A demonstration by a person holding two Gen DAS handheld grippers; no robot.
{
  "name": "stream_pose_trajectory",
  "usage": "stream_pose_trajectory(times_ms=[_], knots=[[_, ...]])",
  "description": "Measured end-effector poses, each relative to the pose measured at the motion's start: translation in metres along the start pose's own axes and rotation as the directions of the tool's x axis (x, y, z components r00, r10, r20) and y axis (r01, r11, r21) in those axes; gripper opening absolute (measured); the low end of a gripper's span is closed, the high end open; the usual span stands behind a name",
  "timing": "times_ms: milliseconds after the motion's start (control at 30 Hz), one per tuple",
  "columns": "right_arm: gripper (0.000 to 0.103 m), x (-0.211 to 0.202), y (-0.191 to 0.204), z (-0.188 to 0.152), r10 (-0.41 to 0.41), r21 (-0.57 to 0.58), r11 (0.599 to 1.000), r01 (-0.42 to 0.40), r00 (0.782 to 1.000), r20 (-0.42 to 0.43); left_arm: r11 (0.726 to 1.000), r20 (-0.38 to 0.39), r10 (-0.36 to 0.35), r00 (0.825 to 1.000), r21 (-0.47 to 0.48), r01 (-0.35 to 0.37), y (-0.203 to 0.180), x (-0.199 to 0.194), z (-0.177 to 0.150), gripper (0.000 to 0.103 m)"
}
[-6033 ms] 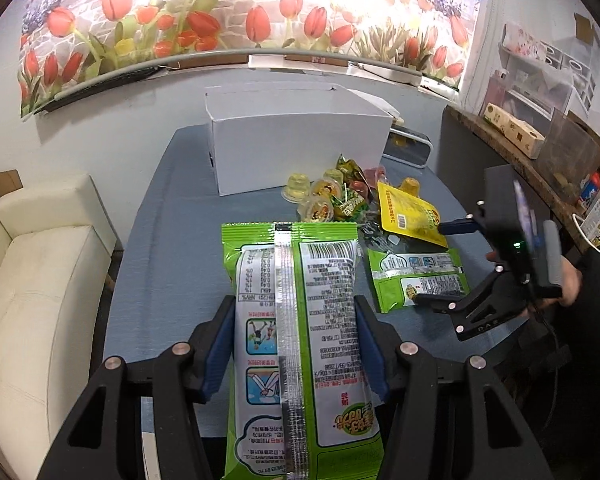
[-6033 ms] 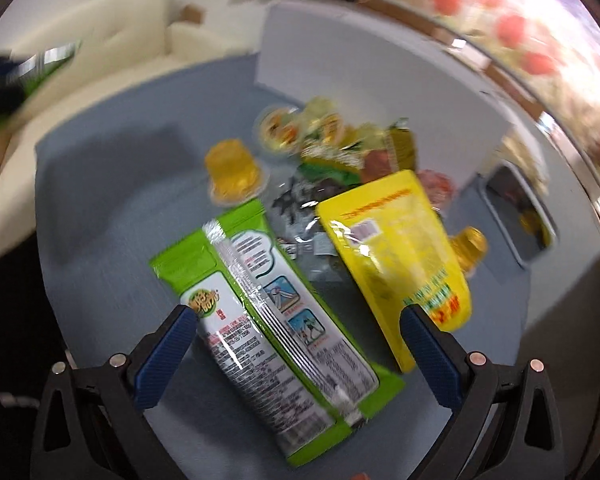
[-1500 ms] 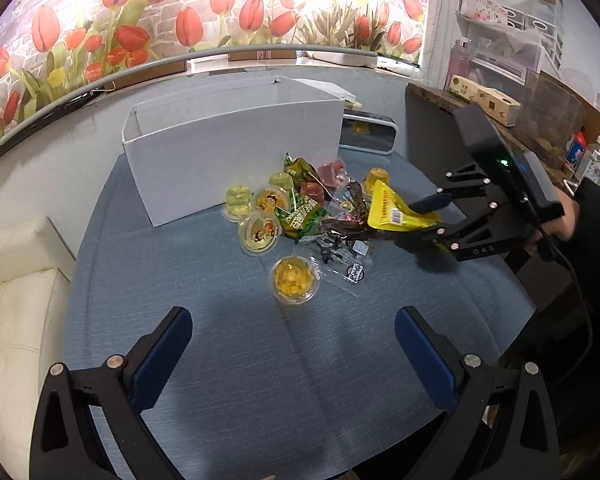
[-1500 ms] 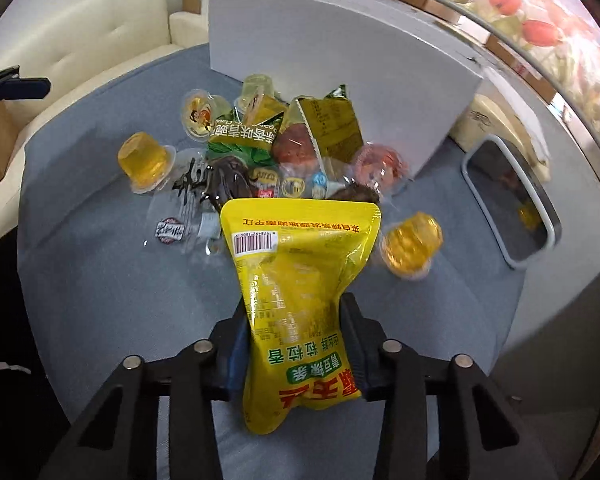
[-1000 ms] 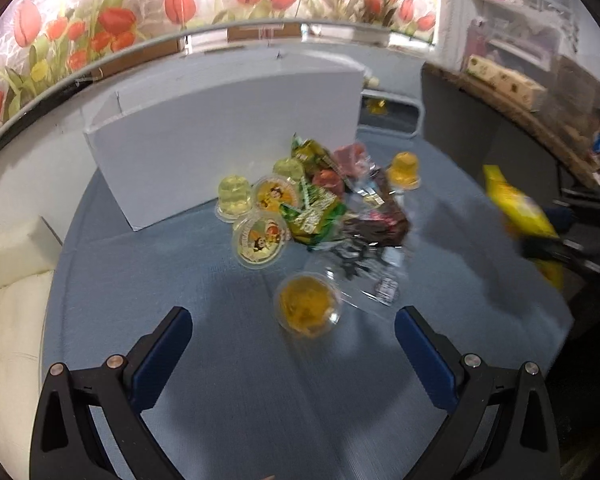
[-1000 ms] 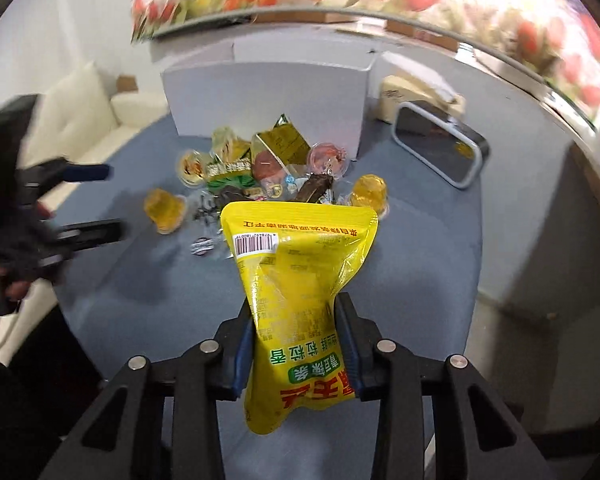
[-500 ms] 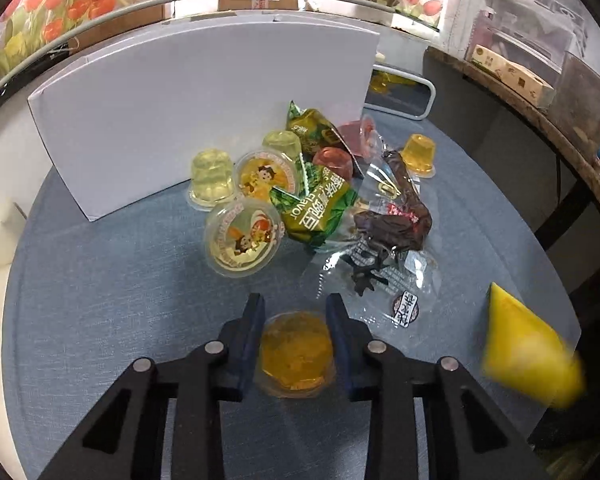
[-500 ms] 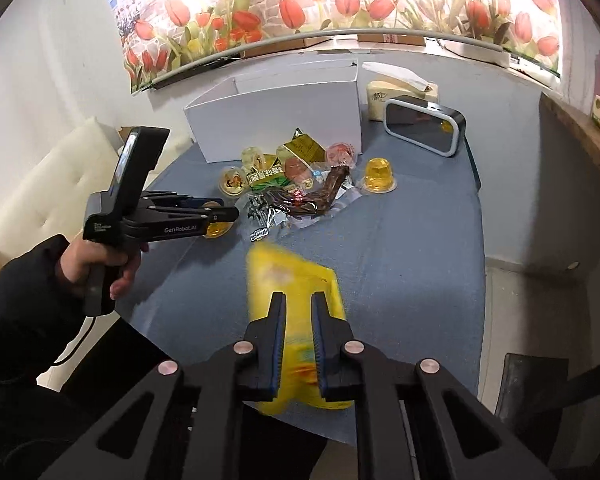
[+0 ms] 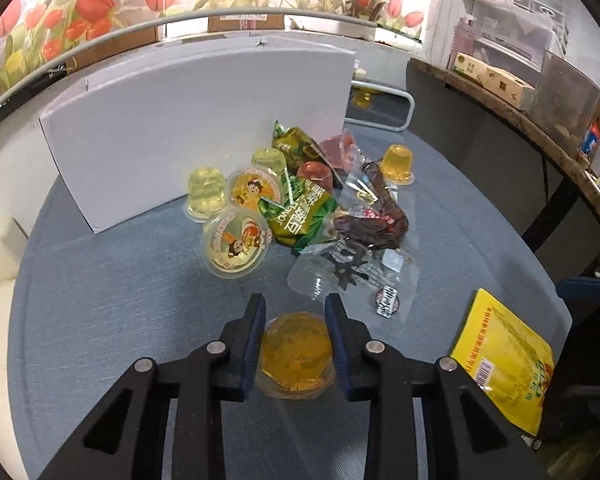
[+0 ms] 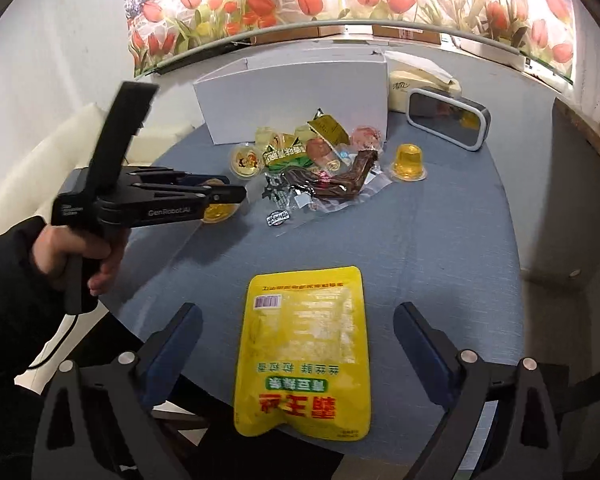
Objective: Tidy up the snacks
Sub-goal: 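Grasp an orange jelly cup with the left gripper while the right gripper holds the yellow pouch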
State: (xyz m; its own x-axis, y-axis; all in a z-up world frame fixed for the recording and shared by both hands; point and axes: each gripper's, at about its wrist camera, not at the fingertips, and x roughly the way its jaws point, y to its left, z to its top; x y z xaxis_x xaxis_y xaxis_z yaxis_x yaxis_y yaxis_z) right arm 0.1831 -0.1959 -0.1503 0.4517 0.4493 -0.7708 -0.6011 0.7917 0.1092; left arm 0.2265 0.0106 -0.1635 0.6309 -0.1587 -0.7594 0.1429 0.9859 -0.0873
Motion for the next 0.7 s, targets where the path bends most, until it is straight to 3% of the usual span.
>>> stream_pose_trajectory(times_ms=[400,533,600,667,700], knots=[[0.099,0.046,0.023,-0.015,-0.084,-0.025,0.996,0.082,0.991,-0.105,0.999,0.060,-0.030,0.998,-0.020,0.031,0.004,-0.043,-0.008,0.034],[0.098,0.053,0.027,-0.018,-0.114,-0.047,0.993,0.110,0.988,-0.103,0.999,0.089,-0.036,0.995,-0.017,0.038,0.004,-0.059,-0.008,0.034],[0.091,0.051,0.028,-0.019,-0.111,-0.044,0.993,0.107,0.990,-0.093,0.999,0.101,-0.039,0.994,-0.014,0.040,0.006,-0.065,-0.007,0.034],[0.070,0.049,0.028,-0.017,-0.113,-0.042,0.993,0.110,0.990,-0.081,0.999,0.106,-0.041,0.993,-0.015,0.043,0.007,-0.068,-0.006,0.034],[0.065,0.049,0.027,-0.015,-0.118,-0.040,0.993,0.115,0.990,-0.074,0.999,0.110,-0.041,0.993,-0.017,0.043,0.007,-0.070,-0.006,0.034]])
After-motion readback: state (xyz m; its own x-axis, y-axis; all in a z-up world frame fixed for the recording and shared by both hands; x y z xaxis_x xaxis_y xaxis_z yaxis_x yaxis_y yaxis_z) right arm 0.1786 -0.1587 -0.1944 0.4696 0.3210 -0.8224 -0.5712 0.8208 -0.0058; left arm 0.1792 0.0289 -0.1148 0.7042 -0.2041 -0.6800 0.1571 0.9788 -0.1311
